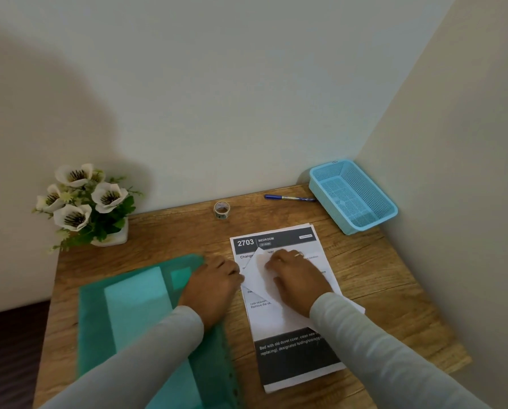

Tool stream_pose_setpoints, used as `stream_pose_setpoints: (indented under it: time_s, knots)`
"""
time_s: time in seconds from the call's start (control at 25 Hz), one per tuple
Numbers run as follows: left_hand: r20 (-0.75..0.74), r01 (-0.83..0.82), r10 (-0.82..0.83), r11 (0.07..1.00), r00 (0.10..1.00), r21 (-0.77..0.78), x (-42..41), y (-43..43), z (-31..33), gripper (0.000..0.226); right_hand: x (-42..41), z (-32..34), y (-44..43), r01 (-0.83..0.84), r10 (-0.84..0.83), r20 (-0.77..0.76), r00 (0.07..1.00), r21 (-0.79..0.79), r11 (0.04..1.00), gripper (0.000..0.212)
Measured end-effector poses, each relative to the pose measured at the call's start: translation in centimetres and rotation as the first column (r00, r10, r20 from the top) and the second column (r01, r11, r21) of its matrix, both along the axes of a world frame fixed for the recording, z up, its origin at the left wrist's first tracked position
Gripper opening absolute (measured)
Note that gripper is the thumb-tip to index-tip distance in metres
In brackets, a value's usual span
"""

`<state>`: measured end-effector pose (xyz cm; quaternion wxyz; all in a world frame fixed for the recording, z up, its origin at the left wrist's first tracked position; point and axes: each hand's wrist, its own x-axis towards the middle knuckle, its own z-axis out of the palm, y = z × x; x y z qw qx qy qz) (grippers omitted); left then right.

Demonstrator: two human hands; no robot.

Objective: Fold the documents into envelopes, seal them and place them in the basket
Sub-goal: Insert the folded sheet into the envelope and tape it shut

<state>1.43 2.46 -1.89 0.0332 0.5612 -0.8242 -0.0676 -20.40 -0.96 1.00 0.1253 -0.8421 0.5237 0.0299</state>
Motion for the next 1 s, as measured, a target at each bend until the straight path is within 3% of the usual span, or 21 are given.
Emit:
stream_pose_setpoints:
  time_s: [0.12, 0.28, 0.4, 0.56, 0.8, 1.0]
  knots:
    - [0.002, -0.024, 0.024, 1.000, 1.000, -0.007, -0.1, 0.3, 0.1, 0.031, 2.6, -1.2, 1.8, -0.172, 0.172, -0.044, 0.984, -0.003, 0.985, 0.065]
    - [-0.020, -0.017, 0.017, 1.000, 1.000, -0.015, 0.1, 0.2, -0.2, 0.033, 1.8, -1.5, -0.2, -0.066, 0.066, -0.064, 0.996, -0.002, 0.998, 0.077]
    - [-0.023, -0.018, 0.018, 1.000, 1.000, 0.021, 0.0, 0.0, -0.3, 0.037, 1.9, -0.8, -1.6, 0.005, -0.004, -0.085, 0.996, 0.007, 1.000, 0.077]
    - [-0.032, -0.042, 0.042, 0.999, 0.999, 0.027, 0.0, 0.1, 0.0, 0.036, 1.7, -0.9, -0.2, -0.162, 0.163, -0.101, 0.982, 0.015, 0.987, 0.073]
    - [0.133, -0.006, 0.000, 0.999, 0.991, 0.042, -2.7, -0.9, 1.1, 0.051, 0.9, -2.0, -1.2, -0.020, 0.017, 0.083, 0.996, 0.037, 0.999, 0.063]
    - [0.101, 0.012, -0.016, 0.999, 0.995, 0.041, -1.4, 0.9, 0.3, 0.045, 0.7, -2.2, -0.9, 0.003, -0.004, 0.085, 0.996, 0.019, 1.000, 0.065]
